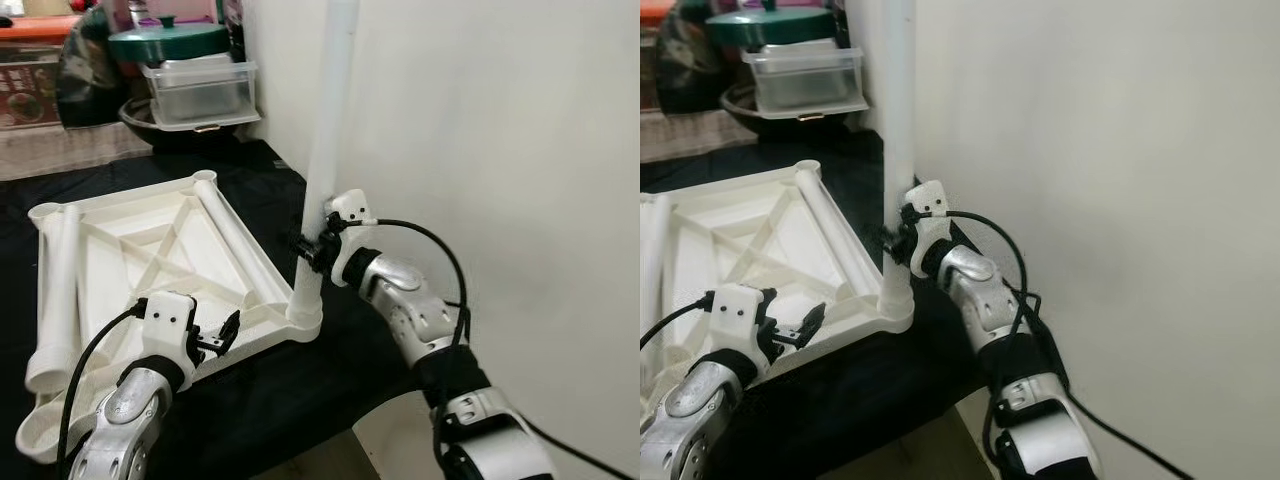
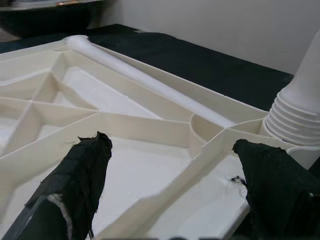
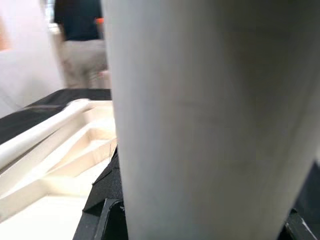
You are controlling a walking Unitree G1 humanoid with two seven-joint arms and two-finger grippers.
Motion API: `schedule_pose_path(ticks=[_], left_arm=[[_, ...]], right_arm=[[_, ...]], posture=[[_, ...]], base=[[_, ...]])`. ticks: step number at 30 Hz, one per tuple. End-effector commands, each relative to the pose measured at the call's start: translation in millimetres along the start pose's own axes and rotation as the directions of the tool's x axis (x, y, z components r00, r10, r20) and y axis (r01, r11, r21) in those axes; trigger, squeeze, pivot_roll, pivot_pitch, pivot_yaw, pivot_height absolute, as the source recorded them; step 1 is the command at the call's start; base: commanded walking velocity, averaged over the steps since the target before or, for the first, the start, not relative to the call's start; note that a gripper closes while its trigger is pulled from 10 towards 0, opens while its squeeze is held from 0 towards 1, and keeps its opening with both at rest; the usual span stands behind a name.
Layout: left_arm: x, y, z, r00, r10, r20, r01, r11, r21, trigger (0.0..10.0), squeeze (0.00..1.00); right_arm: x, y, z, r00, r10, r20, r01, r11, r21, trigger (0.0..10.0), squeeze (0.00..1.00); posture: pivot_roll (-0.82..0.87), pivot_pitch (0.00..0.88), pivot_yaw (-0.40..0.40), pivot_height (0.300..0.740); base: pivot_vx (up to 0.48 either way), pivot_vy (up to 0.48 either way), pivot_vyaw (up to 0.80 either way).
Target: Building children table
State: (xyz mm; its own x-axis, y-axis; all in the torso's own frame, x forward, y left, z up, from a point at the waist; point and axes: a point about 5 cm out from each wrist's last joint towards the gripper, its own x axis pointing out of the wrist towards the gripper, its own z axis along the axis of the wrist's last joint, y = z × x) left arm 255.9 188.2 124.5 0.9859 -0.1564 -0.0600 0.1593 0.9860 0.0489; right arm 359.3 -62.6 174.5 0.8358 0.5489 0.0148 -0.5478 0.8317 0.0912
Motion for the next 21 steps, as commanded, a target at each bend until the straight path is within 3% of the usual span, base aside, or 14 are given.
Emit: schedule_pose_path(ticks=[1,10,11,21], left_arm=[[0.5,3.6,0.9,1.0,0.011,-0.005,-0.011,1.0,0.005,10.0,0.0],[-2.1,7.6,-1.0,0.999,0.03,-0.017,-0.03,0.999,0.012,10.0,0.0],[-2.0,9.1,-1.1,0.999,0.04,-0.019,-0.039,0.999,0.013,10.0,0.0],[-1.7,11.8,-2.7,0.998,0.048,-0.028,-0.048,0.999,0.016,10.0,0.0]], right_arm=[[-12.7,-11.1,-44.0,0.973,-0.135,-0.186,0.138,0.99,0.0,10.0,0.0],[-11.0,-8.2,-43.4,0.962,-0.199,-0.185,0.177,0.975,-0.131,10.0,0.0],[-7.8,-6.7,-40.4,0.958,-0.227,-0.172,0.197,0.964,-0.177,10.0,0.0],[-8.8,-3.9,-42.0,0.945,-0.282,-0.163,0.258,0.954,-0.153,10.0,0.0]], posture=[[0.04,0.0,-0.065,0.74],[0.04,0.0,-0.064,0.74],[0.05,0.0,-0.065,0.74],[0.05,0.0,-0.058,0.74]], base=[[0.0,0.0,0.0],[0.0,0.0,0.0],[0.0,0.0,0.0],[0.0,0.0,0.0]])
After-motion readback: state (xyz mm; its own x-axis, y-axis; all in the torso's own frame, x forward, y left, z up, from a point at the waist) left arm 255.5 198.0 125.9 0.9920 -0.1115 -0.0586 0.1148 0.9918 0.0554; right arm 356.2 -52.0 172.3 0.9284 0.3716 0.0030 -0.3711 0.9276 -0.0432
